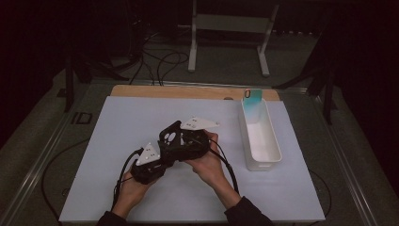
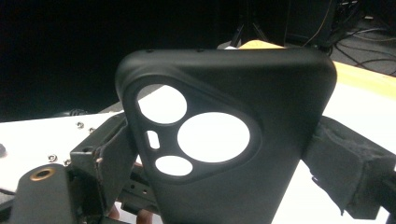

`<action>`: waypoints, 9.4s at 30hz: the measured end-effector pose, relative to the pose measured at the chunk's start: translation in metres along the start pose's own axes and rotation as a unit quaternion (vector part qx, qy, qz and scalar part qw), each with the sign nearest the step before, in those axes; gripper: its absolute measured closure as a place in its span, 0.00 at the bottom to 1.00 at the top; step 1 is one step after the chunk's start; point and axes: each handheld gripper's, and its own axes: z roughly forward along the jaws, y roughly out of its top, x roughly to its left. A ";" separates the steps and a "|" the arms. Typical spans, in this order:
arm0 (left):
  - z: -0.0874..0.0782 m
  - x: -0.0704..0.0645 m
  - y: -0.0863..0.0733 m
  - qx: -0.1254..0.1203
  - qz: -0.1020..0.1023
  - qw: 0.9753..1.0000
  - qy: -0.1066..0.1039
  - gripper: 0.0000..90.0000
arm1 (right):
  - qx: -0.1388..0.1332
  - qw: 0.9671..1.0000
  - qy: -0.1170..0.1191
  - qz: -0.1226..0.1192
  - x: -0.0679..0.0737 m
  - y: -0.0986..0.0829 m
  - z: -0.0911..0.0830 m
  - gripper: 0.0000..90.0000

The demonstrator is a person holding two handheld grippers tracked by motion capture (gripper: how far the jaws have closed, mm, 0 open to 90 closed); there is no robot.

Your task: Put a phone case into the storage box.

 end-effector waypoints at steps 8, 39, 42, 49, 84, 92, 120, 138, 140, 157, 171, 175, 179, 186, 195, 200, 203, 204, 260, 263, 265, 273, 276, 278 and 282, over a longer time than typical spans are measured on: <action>-0.002 0.004 0.000 0.004 -0.008 1.000 -0.004 0.62 | -0.003 1.000 0.001 -0.007 0.003 0.000 0.001 0.16; -0.047 0.028 -0.022 -0.074 -0.035 0.992 0.098 0.00 | -0.001 1.000 -0.014 -0.009 -0.008 -0.004 -0.007 0.16; -0.050 0.030 -0.025 -0.078 -0.036 0.991 0.099 0.00 | -0.002 1.000 -0.015 -0.008 -0.009 -0.005 -0.007 0.16; -0.054 0.029 -0.035 -0.074 -0.018 0.991 0.111 0.00 | -0.002 1.000 -0.016 -0.007 -0.010 -0.005 -0.007 0.16; -0.070 0.037 -0.059 -0.086 -0.053 0.983 0.154 0.00 | -0.009 0.999 -0.043 -0.006 -0.025 0.001 -0.018 0.16; -0.070 0.037 -0.059 -0.085 -0.055 0.983 0.153 0.00 | -0.010 0.998 -0.056 -0.010 -0.033 0.007 -0.021 0.16; -0.070 0.037 -0.059 -0.082 -0.055 0.984 0.151 0.00 | -0.006 0.995 -0.096 -0.013 -0.060 0.020 -0.029 0.16; -0.070 0.037 -0.059 -0.081 -0.055 0.984 0.151 0.00 | -0.005 0.994 -0.113 -0.008 -0.073 0.022 -0.031 0.16; -0.070 0.037 -0.059 -0.082 -0.054 0.984 0.151 0.00 | -0.005 0.993 -0.115 -0.009 -0.074 0.022 -0.032 0.16; -0.070 0.037 -0.059 -0.082 -0.055 0.983 0.152 0.00 | -0.006 0.990 -0.139 -0.001 -0.092 0.027 -0.036 0.16; -0.070 0.037 -0.059 -0.082 -0.055 0.983 0.152 0.00 | -0.003 0.987 -0.160 0.005 -0.109 0.030 -0.039 0.16; -0.070 0.037 -0.059 -0.081 -0.054 0.984 0.152 0.00 | -0.006 0.987 -0.163 0.009 -0.113 0.033 -0.040 0.16; -0.070 0.037 -0.059 -0.082 -0.055 0.984 0.151 0.00 | -0.007 0.986 -0.168 0.010 -0.117 0.035 -0.040 0.16; -0.069 0.037 -0.059 -0.081 -0.055 0.984 0.152 0.00 | -0.004 0.984 -0.177 0.013 -0.124 0.037 -0.039 0.16; -0.069 0.037 -0.059 -0.079 -0.055 0.984 0.152 0.00 | 0.000 0.982 -0.186 0.017 -0.132 0.038 -0.038 0.16; -0.069 0.037 -0.059 -0.080 -0.056 0.984 0.152 0.00 | 0.001 0.981 -0.193 0.018 -0.137 0.040 -0.039 0.16; -0.069 0.037 -0.059 -0.079 -0.055 0.984 0.151 0.00 | 0.000 0.980 -0.197 0.020 -0.141 0.041 -0.040 0.16; -0.069 0.037 -0.059 -0.080 -0.055 0.984 0.152 0.00 | 0.000 0.980 -0.199 0.022 -0.142 0.041 -0.040 0.16; -0.069 0.037 -0.059 -0.079 -0.055 0.983 0.153 0.00 | -0.022 0.957 -0.282 0.063 -0.201 0.057 -0.080 0.16; -0.069 0.037 -0.059 -0.080 -0.055 0.983 0.153 0.00 | -0.024 0.955 -0.289 0.063 -0.204 0.059 -0.084 0.16; -0.069 0.037 -0.059 -0.079 -0.055 0.983 0.153 0.00 | -0.025 0.954 -0.293 0.064 -0.206 0.059 -0.086 0.16; -0.069 0.037 -0.059 -0.079 -0.055 0.983 0.153 0.00 | -0.024 0.948 -0.309 0.073 -0.215 0.059 -0.094 0.16; -0.068 0.037 -0.059 -0.079 -0.055 0.984 0.153 0.00 | -0.024 0.946 -0.315 0.077 -0.219 0.058 -0.097 0.16; -0.068 0.037 -0.059 -0.079 -0.055 0.984 0.153 0.00 | -0.024 0.945 -0.317 0.079 -0.221 0.057 -0.098 0.16; -0.068 0.037 -0.059 -0.078 -0.056 0.984 0.153 0.00 | -0.022 0.942 -0.324 0.083 -0.225 0.055 -0.100 0.16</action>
